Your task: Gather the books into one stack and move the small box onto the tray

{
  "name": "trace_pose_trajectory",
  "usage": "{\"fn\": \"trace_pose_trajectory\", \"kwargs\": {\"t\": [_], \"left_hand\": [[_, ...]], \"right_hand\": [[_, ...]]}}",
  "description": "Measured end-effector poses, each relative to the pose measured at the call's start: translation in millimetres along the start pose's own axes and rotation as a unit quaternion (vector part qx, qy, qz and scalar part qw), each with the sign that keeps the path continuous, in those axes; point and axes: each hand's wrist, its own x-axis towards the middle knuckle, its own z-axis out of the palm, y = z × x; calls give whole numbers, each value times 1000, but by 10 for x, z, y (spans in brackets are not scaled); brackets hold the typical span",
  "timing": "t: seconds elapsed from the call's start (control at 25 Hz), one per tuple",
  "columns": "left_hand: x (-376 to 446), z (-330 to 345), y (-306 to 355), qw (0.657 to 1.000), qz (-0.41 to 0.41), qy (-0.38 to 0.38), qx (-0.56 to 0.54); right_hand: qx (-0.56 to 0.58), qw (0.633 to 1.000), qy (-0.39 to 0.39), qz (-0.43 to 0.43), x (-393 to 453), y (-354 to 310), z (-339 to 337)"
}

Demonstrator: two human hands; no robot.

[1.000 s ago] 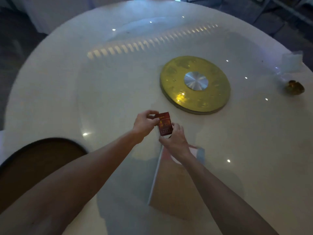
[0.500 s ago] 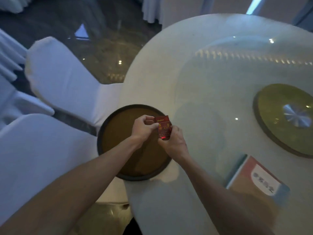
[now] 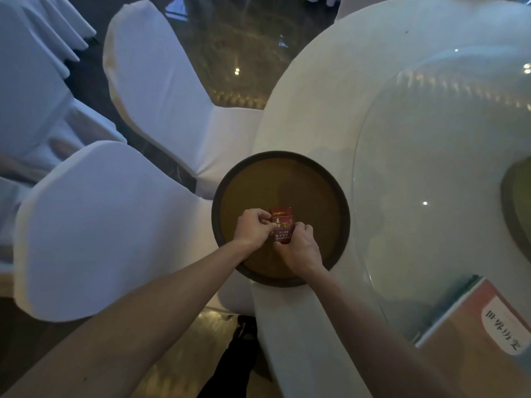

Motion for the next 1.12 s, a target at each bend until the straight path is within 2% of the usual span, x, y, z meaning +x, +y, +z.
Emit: {"fn": "trace_pose_trajectory", "kwargs": {"t": [0.32, 0.48, 0.56, 0.64, 0.8, 0.96, 1.12], "left_hand": [[-1, 60, 74, 995, 19, -4, 100], [-71, 83, 249, 969, 118, 23, 214], [-149, 169, 493, 954, 177, -18, 243], [-263, 339, 787, 930, 217, -85, 285], [-587, 837, 1365, 858, 261, -182, 404], [-1044, 1456, 1965, 791, 326, -212, 472], [-1678, 2060, 2609, 724, 421, -209, 506]], "right_hand": [[-24, 1000, 3, -11, -10, 71, 2], [-9, 1000, 22, 3, -149, 136, -217], [-6, 999, 47, 25, -286, 273, -458], [0, 996, 79, 47, -437, 512, -740], [-18, 988, 117, 102, -789, 1120, -1308], [-8, 974, 150, 171, -1260, 1817, -1924], [8, 951, 213, 222, -1917, 2477, -2567]]}}
